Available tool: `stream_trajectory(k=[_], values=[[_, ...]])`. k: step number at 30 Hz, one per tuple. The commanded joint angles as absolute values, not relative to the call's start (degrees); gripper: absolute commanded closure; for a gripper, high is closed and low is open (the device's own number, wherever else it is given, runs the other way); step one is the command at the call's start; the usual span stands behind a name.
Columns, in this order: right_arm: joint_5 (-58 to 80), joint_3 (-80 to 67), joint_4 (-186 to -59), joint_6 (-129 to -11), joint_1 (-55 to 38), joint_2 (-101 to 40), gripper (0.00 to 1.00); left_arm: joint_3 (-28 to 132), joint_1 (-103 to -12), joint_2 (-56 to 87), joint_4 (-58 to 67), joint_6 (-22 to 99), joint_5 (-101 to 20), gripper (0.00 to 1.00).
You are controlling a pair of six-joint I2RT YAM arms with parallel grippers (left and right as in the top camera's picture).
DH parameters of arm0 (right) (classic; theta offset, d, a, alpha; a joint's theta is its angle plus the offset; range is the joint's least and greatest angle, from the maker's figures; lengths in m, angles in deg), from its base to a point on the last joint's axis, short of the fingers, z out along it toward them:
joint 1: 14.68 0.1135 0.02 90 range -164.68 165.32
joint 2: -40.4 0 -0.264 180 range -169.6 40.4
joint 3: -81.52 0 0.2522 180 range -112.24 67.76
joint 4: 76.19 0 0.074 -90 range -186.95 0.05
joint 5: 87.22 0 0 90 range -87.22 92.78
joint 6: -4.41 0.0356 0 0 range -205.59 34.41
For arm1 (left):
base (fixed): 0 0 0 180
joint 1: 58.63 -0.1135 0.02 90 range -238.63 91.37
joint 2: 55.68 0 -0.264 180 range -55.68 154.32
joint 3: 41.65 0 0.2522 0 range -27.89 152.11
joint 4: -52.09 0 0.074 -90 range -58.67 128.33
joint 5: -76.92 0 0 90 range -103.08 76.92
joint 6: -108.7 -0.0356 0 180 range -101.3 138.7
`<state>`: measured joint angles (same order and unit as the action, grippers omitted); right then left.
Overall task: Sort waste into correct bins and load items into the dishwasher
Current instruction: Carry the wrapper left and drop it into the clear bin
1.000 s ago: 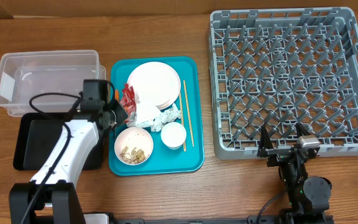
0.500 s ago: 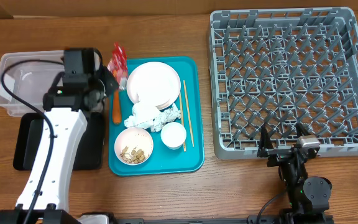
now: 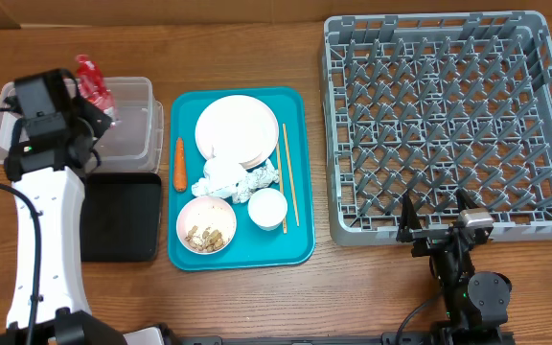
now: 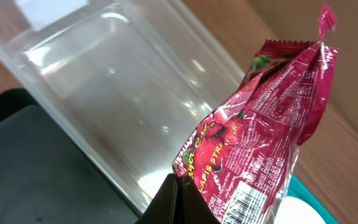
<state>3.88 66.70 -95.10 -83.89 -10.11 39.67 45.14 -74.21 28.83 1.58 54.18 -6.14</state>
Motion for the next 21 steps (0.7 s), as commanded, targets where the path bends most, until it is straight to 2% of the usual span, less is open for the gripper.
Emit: stream_trajectory(k=[1,18,21], values=[[3.7,67.3,-94.7,-84.1,-10.2,40.2,0.00,46.2,-76.0,31.8,1.8,54.9,-4.3,0.96],[3.7,67.3,-94.7,-84.1,-10.2,40.2,0.00,46.2,-84.3,43.3,6.8,67.3,-2.2,0.96],[3.7,67.3,-94.8,-84.1,-10.2,40.2,0.00,46.2,-85.6,43.9,7.7,70.4,-2.1,0.92]])
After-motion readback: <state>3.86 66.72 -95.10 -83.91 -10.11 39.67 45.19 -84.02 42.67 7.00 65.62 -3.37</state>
